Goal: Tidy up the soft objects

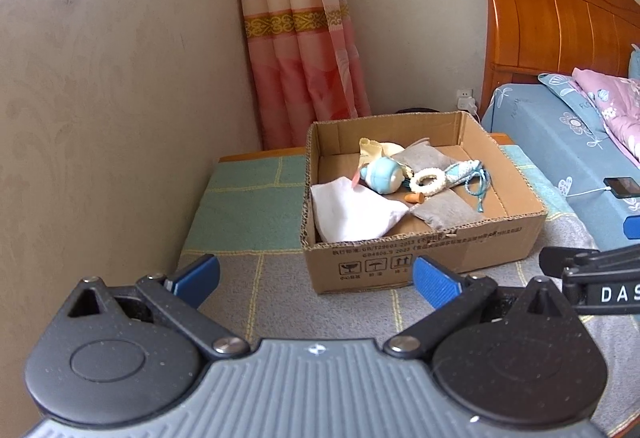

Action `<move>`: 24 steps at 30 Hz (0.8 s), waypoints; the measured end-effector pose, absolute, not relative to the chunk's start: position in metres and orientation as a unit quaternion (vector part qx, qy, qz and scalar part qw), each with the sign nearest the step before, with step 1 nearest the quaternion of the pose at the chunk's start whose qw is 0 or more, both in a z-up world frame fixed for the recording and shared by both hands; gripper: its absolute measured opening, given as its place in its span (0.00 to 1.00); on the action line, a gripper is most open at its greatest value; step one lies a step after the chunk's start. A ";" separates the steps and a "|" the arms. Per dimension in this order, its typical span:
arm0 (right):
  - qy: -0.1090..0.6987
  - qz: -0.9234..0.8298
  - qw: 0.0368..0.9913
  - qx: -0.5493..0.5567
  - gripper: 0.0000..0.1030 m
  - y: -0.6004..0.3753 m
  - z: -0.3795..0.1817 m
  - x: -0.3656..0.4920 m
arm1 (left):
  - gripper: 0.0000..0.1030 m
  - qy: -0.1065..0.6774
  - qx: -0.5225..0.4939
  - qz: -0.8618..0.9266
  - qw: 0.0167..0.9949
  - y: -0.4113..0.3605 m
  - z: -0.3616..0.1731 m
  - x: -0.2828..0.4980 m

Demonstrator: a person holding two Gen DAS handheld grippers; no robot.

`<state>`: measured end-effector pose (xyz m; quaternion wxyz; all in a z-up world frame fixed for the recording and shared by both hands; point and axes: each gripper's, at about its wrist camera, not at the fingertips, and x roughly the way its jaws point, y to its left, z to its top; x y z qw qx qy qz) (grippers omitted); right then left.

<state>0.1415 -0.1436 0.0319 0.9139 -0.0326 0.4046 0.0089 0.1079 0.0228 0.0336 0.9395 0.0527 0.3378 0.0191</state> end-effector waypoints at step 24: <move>0.389 0.009 0.920 -0.040 1.00 -0.140 0.040 0.132 | 0.99 0.340 0.052 0.015 0.939 0.021 0.034 0.105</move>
